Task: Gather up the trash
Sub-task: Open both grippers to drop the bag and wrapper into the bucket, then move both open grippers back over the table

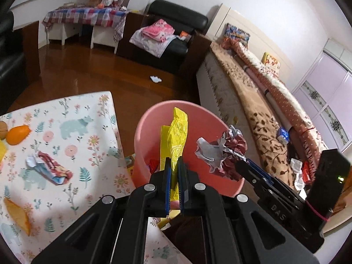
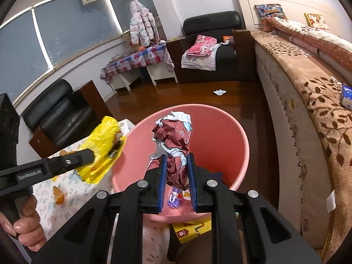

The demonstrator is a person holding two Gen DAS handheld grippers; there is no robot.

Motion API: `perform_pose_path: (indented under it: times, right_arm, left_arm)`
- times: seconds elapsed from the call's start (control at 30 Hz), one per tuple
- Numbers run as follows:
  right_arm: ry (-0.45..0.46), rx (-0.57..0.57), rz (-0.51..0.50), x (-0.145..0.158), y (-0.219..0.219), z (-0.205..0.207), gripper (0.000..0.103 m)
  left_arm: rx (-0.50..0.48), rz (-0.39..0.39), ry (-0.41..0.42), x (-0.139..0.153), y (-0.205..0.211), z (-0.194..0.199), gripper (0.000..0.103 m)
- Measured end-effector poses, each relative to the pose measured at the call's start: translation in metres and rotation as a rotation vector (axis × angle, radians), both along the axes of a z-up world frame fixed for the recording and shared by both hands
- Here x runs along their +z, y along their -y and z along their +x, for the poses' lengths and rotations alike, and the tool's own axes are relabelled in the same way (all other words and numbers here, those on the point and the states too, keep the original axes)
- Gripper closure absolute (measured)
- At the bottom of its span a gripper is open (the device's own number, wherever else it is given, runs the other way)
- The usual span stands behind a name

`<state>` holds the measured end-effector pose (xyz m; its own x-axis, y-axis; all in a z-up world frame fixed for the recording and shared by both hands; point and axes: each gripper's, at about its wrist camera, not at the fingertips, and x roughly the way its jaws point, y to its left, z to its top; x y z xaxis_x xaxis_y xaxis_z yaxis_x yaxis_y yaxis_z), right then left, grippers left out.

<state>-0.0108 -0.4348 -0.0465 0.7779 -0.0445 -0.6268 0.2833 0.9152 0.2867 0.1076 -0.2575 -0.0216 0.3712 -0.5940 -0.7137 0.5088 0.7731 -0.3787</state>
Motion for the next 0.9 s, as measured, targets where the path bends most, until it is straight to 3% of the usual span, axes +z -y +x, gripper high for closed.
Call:
perform_pose_path:
  times: [0.5,0.57,0.63,0.7,0.9]
  right_arm:
    - [-0.053,-0.038,0.008,-0.016,0.007,0.012,0.084]
    - [-0.057,-0.04,0.018,-0.018,0.008,0.012,0.084]
    - [-0.062,-0.031,0.043,-0.021,0.008,0.012,0.083]
    - [-0.065,-0.036,0.055,-0.022,0.009,0.013,0.081]
    - [-0.068,-0.036,0.052,-0.021,0.006,0.011,0.077]
  left_arm:
    - [-0.015,0.078,-0.02,-0.032,0.03,0.004,0.098]
    - [-0.01,0.083,-0.002,-0.031,0.03,0.001,0.094]
    - [-0.005,0.09,0.016,-0.029,0.03,-0.002,0.077]
    - [-0.001,0.086,0.025,-0.027,0.029,-0.003,0.07]
    - [0.014,0.068,0.025,-0.023,0.019,-0.004,0.065]
